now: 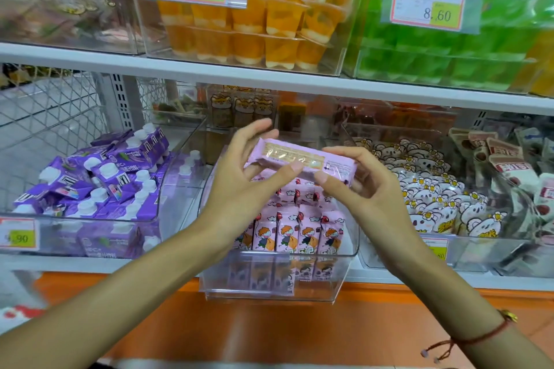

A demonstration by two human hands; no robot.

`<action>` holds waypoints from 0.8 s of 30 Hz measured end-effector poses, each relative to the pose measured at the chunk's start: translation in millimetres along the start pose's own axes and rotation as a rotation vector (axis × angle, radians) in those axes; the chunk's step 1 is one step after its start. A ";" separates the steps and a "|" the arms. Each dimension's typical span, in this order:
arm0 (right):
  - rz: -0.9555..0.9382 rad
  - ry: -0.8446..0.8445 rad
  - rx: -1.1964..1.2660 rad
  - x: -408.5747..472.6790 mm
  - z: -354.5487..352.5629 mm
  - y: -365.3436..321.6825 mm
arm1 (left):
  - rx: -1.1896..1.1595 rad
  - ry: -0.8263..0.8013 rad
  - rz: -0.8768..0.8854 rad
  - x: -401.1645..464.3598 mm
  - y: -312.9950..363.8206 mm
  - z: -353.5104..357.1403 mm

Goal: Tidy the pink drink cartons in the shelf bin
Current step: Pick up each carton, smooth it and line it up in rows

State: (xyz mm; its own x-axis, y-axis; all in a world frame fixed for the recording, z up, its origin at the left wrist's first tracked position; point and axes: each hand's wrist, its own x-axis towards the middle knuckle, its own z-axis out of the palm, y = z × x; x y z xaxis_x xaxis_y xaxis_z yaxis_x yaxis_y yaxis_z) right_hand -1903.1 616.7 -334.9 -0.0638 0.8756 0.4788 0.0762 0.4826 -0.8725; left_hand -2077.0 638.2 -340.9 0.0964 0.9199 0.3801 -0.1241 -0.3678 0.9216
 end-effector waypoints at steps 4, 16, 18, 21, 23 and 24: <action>0.071 0.106 0.073 2.3 -2.3 1.3 | 0.031 0.046 0.001 -3.3 -0.2 4.5; 0.269 0.303 0.187 12.4 -17.0 10.8 | 0.224 0.019 0.236 2.0 5.0 3.6; 0.250 0.291 0.033 12.8 -20.3 13.3 | 0.208 0.069 0.254 8.0 2.3 -0.1; 0.163 0.275 -0.313 11.4 -28.4 18.7 | 0.174 0.141 0.227 20.9 -5.1 -0.7; 0.142 0.209 -0.478 8.3 -31.8 21.9 | 0.171 0.143 0.171 29.2 -13.4 4.7; 0.156 0.161 -0.532 6.5 -32.3 23.6 | 0.169 0.135 0.140 32.4 -18.4 7.9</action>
State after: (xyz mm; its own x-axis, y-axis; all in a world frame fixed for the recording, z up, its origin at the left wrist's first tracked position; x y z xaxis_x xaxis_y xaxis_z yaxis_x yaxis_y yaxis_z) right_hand -1869.6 634.4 -349.2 0.1376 0.9090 0.3934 0.5655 0.2540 -0.7847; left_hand -2063.8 673.7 -344.9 -0.0447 0.8640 0.5014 0.0406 -0.5000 0.8651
